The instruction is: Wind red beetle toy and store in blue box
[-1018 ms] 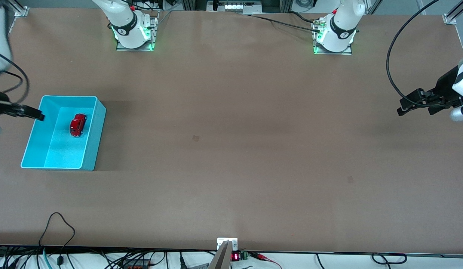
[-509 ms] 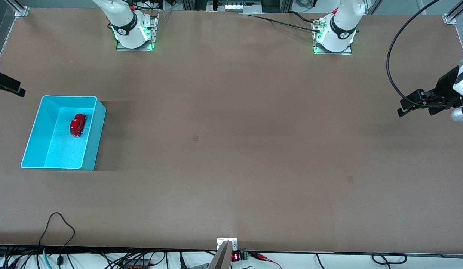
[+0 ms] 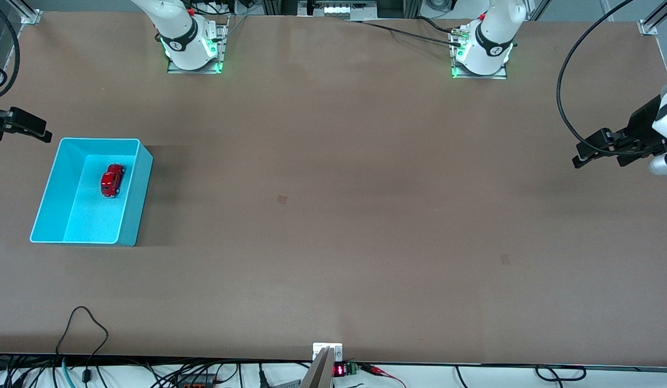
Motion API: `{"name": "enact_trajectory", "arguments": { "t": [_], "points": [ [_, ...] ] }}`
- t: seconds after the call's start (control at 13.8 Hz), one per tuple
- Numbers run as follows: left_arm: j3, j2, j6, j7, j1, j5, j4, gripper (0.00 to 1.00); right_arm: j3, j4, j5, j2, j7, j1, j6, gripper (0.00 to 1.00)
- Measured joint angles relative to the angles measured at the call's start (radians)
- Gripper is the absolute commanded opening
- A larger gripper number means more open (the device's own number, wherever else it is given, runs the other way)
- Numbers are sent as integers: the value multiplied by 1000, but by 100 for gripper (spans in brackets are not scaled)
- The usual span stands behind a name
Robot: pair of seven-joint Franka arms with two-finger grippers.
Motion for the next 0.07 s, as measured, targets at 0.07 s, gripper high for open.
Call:
{"name": "enact_trajectory", "arguments": {
  "t": [0.07],
  "points": [
    [0,0,0,0,0,0,0,100,-2,0,0,1,0,0,0,100]
  ]
}}
